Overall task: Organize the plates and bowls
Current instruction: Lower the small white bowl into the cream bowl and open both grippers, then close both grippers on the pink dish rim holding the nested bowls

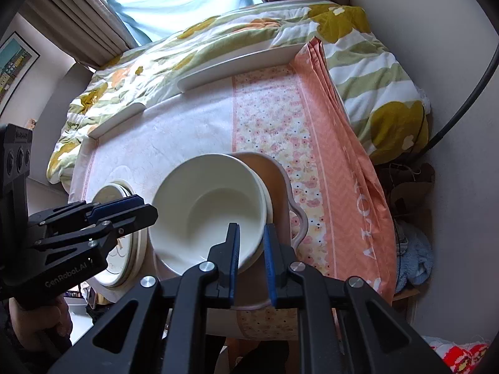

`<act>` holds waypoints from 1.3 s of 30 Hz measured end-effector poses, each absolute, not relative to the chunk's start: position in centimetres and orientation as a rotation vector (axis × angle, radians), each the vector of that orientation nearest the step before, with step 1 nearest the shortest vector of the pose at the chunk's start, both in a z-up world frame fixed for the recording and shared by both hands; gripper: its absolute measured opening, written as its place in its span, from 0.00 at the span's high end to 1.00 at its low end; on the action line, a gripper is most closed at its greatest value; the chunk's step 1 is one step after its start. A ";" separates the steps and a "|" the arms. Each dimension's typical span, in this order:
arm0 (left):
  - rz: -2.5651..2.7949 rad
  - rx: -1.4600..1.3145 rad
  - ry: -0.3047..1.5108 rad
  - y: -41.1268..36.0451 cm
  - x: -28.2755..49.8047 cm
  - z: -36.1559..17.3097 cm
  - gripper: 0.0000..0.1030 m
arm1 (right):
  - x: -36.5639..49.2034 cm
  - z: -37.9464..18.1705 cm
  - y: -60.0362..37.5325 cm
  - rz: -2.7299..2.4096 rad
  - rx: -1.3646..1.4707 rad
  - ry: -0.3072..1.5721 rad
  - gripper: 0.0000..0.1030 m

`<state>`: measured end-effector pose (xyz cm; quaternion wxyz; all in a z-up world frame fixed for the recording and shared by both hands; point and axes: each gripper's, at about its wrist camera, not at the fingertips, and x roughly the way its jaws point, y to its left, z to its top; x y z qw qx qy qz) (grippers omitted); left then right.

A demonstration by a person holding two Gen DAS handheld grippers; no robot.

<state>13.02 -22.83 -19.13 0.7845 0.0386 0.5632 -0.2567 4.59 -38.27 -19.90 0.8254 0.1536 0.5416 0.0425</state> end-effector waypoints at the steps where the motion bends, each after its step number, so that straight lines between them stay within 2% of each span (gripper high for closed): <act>1: -0.551 0.080 1.201 -22.6 13.0 -18.7 0.80 | 4.5 -19.6 -38.2 0.092 0.320 1.144 0.86; 2: -0.541 0.079 1.184 -22.4 12.9 -18.1 0.79 | 4.4 -19.4 -38.2 0.099 0.316 1.140 0.86; 4: -0.518 0.087 1.147 -22.1 12.6 -17.1 0.58 | 4.3 -18.7 -38.1 0.114 0.307 1.132 0.86; 5: -0.504 0.093 1.120 -21.9 12.3 -16.5 0.25 | 4.2 -18.5 -38.0 0.116 0.301 1.127 0.86; 6: -0.497 0.094 1.100 -21.8 12.1 -16.1 0.02 | 4.1 -18.1 -38.0 0.118 0.293 1.121 0.86; 7: -0.496 0.088 1.072 -21.4 11.6 -15.4 0.00 | 4.0 -17.7 -38.0 0.122 0.283 1.113 0.86; 9: -0.493 0.094 1.059 -21.0 11.1 -14.9 0.00 | 3.5 -17.1 -38.0 0.127 0.264 1.102 0.75; 10: -0.482 0.113 1.062 -20.9 10.7 -14.8 0.00 | 3.3 -16.8 -38.1 0.128 0.253 1.095 0.53; 11: -0.473 0.129 1.062 -20.7 10.4 -14.9 0.00 | 3.1 -16.5 -38.2 0.131 0.239 1.089 0.21; 12: -0.468 0.144 1.063 -20.5 10.1 -14.9 0.00 | 2.8 -16.2 -38.2 0.135 0.221 1.080 0.07; 13: -0.462 0.156 1.068 -20.2 9.7 -15.1 0.00 | 2.4 -15.9 -38.2 0.138 0.192 1.063 0.00; 17: -0.441 0.235 1.090 -19.6 8.5 -16.4 0.00 | 1.4 -15.8 -38.5 0.159 0.059 1.045 0.00; 24: -0.458 0.261 1.198 -20.7 9.0 -21.1 0.00 | 2.7 -20.1 -39.3 0.114 -0.026 1.235 0.00; 28: -0.460 0.185 1.260 -20.4 9.8 -23.5 0.00 | 3.3 -22.2 -39.2 0.069 -0.080 1.266 0.00; 37: -0.449 0.240 1.261 -21.4 10.8 -25.3 0.00 | 4.9 -25.0 -39.0 0.079 -0.138 1.304 0.00; 39: -0.462 0.249 1.259 -21.4 10.9 -25.2 0.00 | 5.2 -25.6 -38.9 0.087 -0.149 1.312 0.03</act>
